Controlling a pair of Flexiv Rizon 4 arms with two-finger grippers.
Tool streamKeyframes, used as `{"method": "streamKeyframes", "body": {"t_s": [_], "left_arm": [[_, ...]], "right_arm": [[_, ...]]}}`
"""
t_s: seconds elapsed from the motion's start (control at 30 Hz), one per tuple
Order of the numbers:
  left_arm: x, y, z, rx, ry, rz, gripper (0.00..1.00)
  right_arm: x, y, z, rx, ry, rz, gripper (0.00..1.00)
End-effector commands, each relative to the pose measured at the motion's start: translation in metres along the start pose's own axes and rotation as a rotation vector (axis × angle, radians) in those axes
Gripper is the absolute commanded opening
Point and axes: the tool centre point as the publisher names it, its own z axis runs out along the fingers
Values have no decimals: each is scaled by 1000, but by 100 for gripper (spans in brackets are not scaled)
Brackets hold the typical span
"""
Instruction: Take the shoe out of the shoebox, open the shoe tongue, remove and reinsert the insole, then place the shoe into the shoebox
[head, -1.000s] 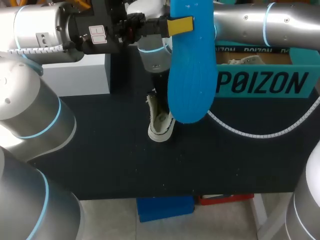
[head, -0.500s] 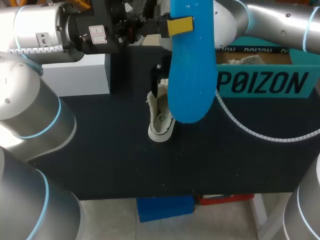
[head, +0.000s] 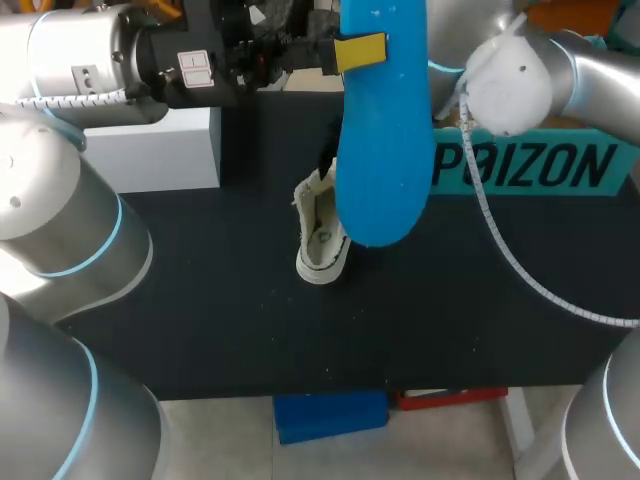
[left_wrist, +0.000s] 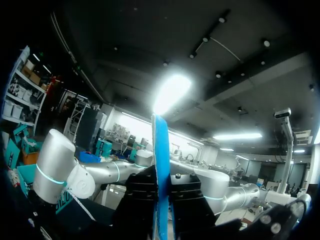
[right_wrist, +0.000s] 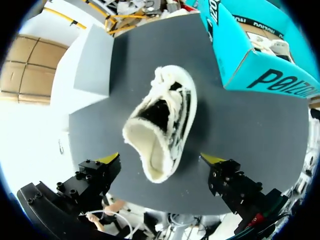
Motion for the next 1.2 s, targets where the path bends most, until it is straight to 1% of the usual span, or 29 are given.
{"method": "streamKeyframes", "body": {"t_s": [0.03, 0.13, 0.17, 0.2, 0.27, 0.33, 0.37, 0.4, 0.43, 0.47, 0.53, 0.67, 0.8, 0.83, 0.93, 1.03, 1.2], "left_arm": [[0, 0, 1, 1, -2, 1, 0], [0, 0, 1, 1, -2, 1, 0], [0, 0, 1, 1, -2, 1, 0], [0, 0, 1, 1, -2, 1, 0], [0, 0, 1, 1, -2, 1, 0], [0, 0, 1, 1, -2, 1, 0], [0, 0, 1, 1, -2, 1, 0], [0, 0, 1, 1, -2, 1, 0], [0, 0, 1, 1, -2, 1, 0], [0, 0, 1, 1, -2, 1, 0], [0, 0, 1, 1, -2, 1, 0], [0, 0, 1, 1, -2, 1, 0], [0, 0, 1, 1, -2, 1, 0], [0, 0, 1, 1, -2, 1, 0], [0, 0, 1, 1, -2, 1, 0], [0, 0, 1, 1, -2, 1, 0], [0, 0, 1, 1, -2, 1, 0]], "right_arm": [[-8, -7, 0, -39, 343, 0, 100], [-8, -7, 0, -39, 343, 0, 100], [-11, -10, -5, -39, 366, 7, 100], [-12, -11, -10, -42, 413, 17, 100], [-13, -13, -17, -50, 456, 28, 100], [-10, -14, -23, -51, 541, 37, 100], [-8, -14, -26, -56, 551, 35, 100], [-5, -15, -28, -51, 577, 36, 100], [-3, -15, -30, -50, 634, 41, 100], [-4, -12, -32, -54, 662, 44, 100], [0, -10, -36, -49, 701, 45, 100], [7, -9, -41, -36, 854, 59, 100], [9, -10, -46, -38, 953, 67, 100], [10, -10, -48, -38, 973, 67, 100], [12, -11, -52, -45, 984, 71, 100], [13, -11, -58, -64, 1039, 75, 100], [15, -12, -64, -86, 1079, 71, 100]]}}
